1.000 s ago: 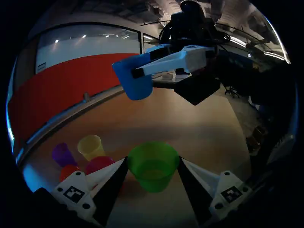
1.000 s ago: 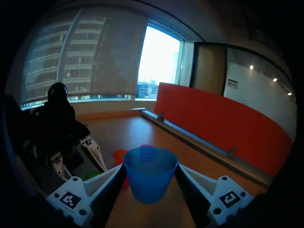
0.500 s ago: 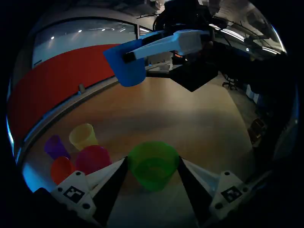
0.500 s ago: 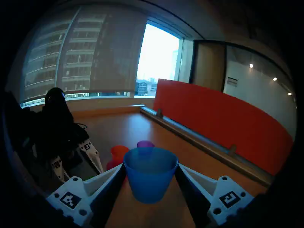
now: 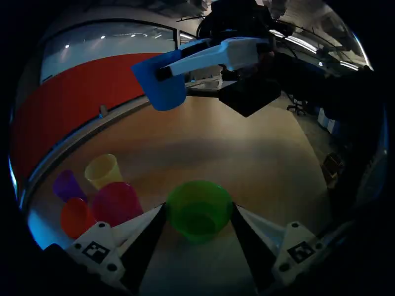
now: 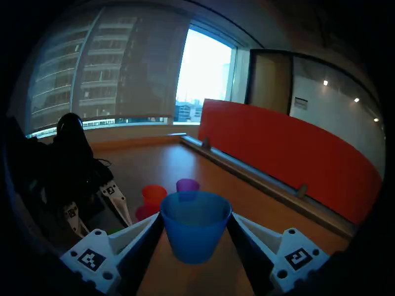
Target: Pour water
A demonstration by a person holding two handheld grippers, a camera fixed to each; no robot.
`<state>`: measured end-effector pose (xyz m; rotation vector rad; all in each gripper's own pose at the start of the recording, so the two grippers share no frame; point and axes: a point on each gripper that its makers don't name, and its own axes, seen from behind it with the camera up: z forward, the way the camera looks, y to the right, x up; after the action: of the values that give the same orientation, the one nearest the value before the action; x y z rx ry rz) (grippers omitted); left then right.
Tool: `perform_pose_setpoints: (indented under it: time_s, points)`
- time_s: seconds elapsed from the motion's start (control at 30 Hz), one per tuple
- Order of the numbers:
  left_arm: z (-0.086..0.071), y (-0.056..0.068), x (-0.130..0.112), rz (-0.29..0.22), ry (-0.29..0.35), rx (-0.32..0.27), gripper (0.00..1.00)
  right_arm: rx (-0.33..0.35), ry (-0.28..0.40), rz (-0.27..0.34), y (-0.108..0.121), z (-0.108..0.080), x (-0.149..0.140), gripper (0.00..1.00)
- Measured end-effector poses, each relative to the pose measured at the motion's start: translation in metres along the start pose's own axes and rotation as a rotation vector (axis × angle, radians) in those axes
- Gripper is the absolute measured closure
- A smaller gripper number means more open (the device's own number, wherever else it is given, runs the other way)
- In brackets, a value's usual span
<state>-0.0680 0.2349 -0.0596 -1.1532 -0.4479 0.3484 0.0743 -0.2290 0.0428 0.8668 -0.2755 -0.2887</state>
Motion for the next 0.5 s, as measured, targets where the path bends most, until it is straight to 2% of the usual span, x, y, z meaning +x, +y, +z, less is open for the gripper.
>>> perform_pose_setpoints:
  time_s: [0.27,0.5]
  points:
    - [-0.002,0.000,-0.002,-0.002,-0.002,-0.002,0.11,0.001,-0.014,0.002,-0.001,0.003,-0.009,0.10]
    - [-0.002,-0.001,-0.013,0.010,-0.038,0.001,0.11,0.004,-0.035,0.009,-0.003,0.009,-0.024,0.10]
